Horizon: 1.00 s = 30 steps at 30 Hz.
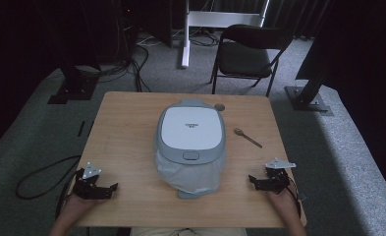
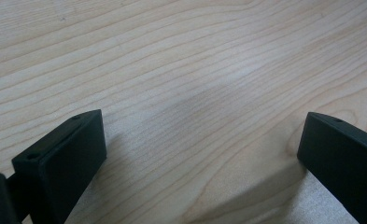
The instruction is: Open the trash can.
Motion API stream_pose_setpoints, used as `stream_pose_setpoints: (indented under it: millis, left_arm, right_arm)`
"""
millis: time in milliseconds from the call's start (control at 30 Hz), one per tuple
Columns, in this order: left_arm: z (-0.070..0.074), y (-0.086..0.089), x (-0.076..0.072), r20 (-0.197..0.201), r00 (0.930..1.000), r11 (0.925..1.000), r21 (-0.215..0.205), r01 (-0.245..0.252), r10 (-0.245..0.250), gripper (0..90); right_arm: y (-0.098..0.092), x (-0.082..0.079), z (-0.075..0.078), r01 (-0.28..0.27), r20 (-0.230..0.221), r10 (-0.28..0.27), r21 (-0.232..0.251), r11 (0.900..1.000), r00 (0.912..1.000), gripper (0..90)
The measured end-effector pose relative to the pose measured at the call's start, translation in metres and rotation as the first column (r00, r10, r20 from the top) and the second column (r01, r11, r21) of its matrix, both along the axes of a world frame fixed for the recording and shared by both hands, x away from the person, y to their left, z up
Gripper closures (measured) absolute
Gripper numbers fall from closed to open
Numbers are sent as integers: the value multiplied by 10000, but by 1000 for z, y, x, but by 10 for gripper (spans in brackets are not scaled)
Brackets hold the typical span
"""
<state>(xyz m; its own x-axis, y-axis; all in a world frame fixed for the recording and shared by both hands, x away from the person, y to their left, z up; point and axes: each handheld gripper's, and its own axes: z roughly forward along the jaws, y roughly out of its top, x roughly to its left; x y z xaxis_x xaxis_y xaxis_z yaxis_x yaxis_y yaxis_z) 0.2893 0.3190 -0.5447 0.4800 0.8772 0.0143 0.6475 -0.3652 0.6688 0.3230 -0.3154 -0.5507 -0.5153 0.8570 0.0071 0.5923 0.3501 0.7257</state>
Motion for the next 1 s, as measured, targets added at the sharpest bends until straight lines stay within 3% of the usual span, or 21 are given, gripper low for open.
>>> stream_pose_setpoints:
  millis: [533, 800, 1000]
  left_arm:
    - [1, -1, -5, -33, 9999, 9999, 53, 120, -120, 25]
    - [10, -1, -8, 80, 9999, 9991, -412, 134, -131, 25]
    - [25, -10, -10, 334, 9983, 9958, -765, 504, -479, 26]
  right_arm:
    - [0, 0, 0, 83, -10, -83, 1, 10000, 10000, 116]
    - [0, 0, 0, 94, -1, -94, 2, 10000, 10000, 118]
    - [0, 0, 0, 94, -5, -94, -6, 10000, 10000, 119]
